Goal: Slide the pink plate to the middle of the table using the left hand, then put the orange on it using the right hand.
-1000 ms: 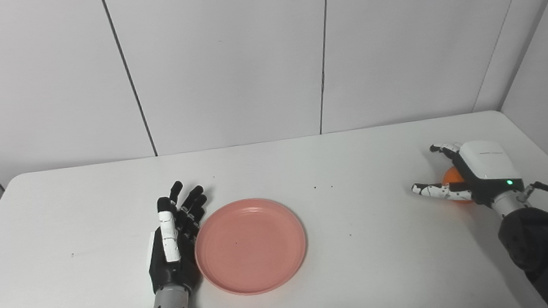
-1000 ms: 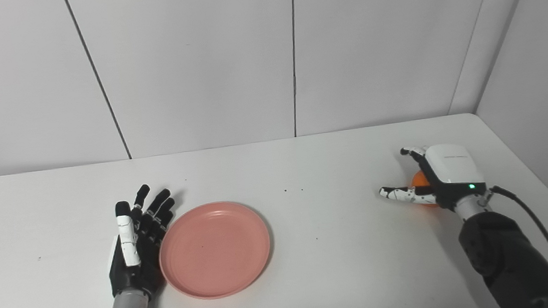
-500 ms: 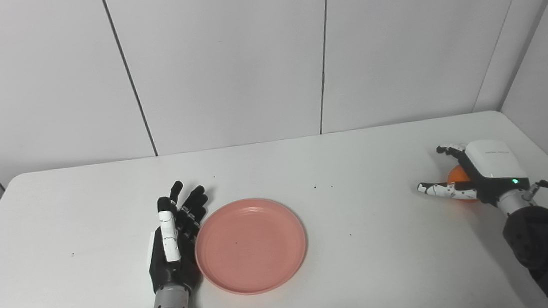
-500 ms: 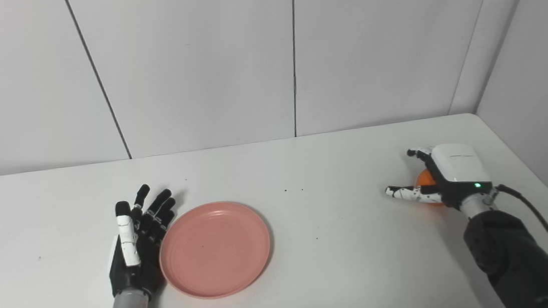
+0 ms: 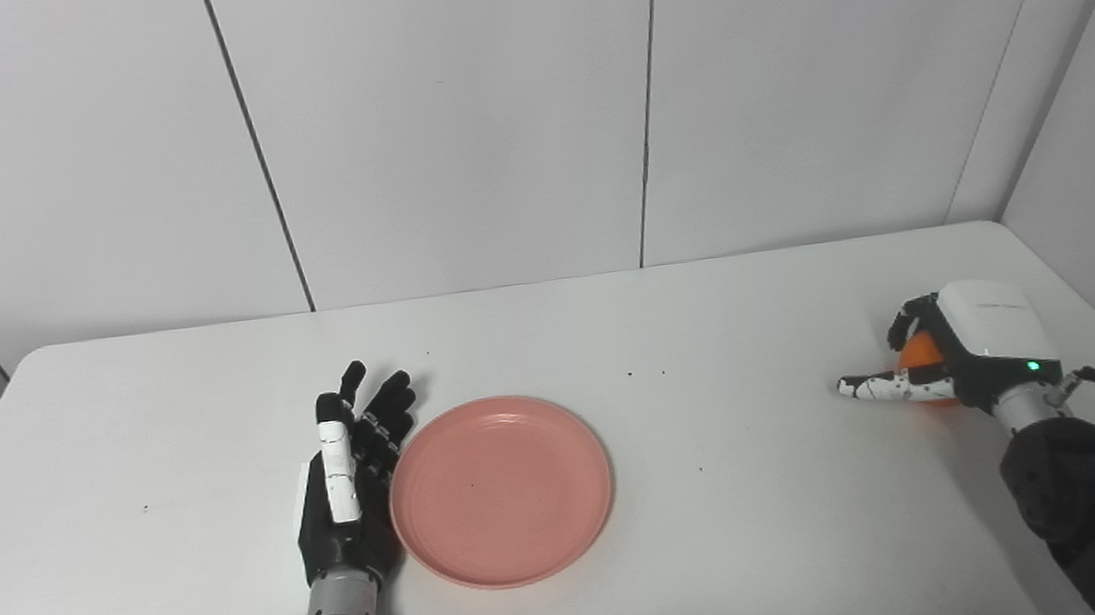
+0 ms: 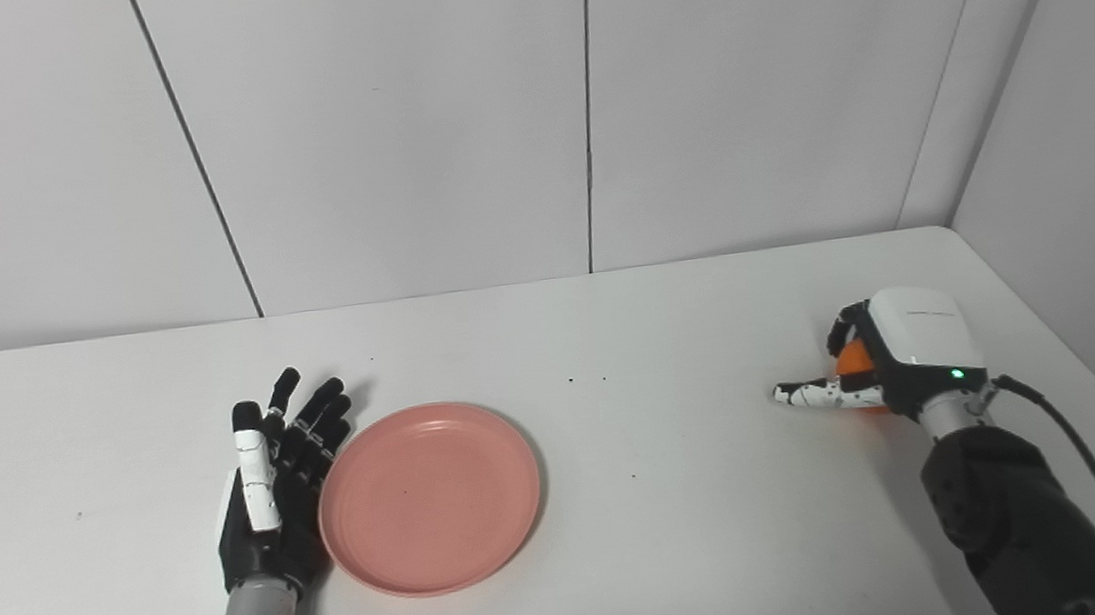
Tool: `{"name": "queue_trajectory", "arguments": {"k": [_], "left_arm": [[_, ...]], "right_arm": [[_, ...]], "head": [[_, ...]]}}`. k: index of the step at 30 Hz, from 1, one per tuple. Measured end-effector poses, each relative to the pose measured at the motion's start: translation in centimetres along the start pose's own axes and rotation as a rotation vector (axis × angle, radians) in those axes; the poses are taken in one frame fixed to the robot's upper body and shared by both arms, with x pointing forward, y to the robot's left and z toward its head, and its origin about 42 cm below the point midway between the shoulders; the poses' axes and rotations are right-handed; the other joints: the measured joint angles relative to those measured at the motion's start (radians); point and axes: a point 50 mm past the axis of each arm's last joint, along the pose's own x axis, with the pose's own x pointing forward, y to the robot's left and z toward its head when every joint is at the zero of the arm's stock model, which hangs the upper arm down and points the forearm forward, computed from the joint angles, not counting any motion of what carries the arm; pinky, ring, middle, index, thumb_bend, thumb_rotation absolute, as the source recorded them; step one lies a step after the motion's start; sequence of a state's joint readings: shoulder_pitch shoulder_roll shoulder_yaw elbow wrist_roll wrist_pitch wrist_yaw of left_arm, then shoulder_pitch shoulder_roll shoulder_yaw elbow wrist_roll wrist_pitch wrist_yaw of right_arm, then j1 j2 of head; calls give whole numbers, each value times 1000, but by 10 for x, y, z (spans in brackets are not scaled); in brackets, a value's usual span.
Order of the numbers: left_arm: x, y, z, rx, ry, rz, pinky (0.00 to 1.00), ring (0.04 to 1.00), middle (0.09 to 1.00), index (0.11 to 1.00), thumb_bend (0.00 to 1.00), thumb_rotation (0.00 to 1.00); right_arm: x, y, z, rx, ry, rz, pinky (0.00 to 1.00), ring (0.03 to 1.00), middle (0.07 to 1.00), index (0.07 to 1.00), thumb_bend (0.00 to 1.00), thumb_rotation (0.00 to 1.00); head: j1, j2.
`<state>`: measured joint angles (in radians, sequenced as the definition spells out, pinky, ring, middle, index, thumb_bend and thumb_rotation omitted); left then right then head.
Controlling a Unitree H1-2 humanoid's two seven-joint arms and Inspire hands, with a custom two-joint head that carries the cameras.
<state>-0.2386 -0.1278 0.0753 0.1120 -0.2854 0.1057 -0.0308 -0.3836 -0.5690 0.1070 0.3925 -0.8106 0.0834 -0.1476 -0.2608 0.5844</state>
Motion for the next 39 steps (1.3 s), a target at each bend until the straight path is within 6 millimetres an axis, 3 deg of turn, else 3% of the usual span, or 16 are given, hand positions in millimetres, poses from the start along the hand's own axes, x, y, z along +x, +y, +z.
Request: {"name": "queue_trajectory", "arguments": {"k": [4,22,31,39], "left_arm": [[0,0,0,0,0,0,929,869,810,923,926,867],[0,0,0,1,0,0,914,862,805,919,932,862],[0,-1,0,3,1,-2,903,859,797,920,933,868],[0,-2,-1,10,2,-2,880,855,787,915,925,869]], "right_arm": [[0,1,-2,10,9,-12,208,262,317,348,821,677],[0,-2,1,56,-12,-53,133,181,238,275,776,680],[2,-44,37,91,-153,-127,128,177,237,261,814,760],[6,-87,60,90,-246,-231,128,175,238,260,844,764]], "head": [[0,0],[2,2],[3,3],[8,0]]}}
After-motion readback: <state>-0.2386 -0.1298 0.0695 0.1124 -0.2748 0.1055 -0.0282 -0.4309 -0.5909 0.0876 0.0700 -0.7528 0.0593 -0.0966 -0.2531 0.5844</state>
